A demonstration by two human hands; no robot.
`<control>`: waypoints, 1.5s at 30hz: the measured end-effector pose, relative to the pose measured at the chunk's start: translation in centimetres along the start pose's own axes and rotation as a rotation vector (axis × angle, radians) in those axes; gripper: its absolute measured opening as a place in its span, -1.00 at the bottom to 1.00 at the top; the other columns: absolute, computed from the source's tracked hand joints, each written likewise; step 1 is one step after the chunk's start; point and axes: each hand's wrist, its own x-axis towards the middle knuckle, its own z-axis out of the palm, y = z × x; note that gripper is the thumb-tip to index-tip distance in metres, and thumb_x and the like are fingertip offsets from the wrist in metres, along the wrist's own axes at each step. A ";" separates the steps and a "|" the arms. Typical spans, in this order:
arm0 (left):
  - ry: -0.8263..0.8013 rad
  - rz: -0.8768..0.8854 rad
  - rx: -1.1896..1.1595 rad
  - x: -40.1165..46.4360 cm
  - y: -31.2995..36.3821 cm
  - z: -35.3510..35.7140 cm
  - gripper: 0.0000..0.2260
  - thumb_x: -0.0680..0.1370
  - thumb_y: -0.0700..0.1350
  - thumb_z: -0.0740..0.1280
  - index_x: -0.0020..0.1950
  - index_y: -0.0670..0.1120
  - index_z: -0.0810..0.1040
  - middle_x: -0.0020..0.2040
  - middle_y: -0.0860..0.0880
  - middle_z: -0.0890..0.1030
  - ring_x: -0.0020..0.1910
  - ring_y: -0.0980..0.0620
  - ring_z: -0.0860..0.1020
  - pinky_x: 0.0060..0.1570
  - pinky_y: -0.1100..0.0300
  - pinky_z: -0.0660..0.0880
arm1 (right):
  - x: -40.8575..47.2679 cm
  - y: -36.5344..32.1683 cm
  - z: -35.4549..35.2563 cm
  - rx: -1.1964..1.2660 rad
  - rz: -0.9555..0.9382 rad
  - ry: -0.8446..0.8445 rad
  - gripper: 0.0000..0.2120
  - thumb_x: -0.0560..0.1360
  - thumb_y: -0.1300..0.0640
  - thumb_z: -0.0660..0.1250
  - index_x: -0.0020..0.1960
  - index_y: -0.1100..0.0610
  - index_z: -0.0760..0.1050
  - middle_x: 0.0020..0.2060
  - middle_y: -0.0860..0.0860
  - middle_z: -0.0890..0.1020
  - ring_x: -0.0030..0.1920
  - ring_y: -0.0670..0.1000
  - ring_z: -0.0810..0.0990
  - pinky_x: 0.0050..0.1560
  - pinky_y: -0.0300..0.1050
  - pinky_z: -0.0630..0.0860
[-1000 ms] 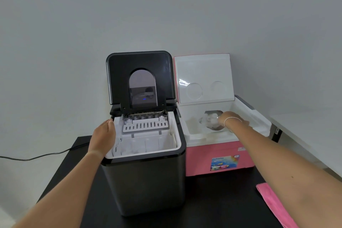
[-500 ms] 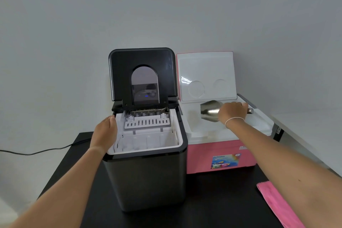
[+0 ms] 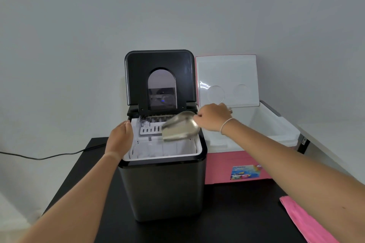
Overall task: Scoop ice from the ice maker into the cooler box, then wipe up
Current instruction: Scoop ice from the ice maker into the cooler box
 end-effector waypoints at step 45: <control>-0.006 -0.018 -0.125 -0.7 1.0 -0.6 -0.72 0.60 -0.16 0.00 -0.32 -0.15 0.22 -0.37 -0.08 0.34 -0.36 -0.01 0.29 -0.35 0.11 0.23 | 3.2 -8.0 4.3 -0.232 -0.010 -0.541 -0.87 0.55 0.16 0.09 -0.02 0.13 0.41 -0.15 0.06 0.51 -0.12 0.04 0.50 -0.02 -0.09 0.37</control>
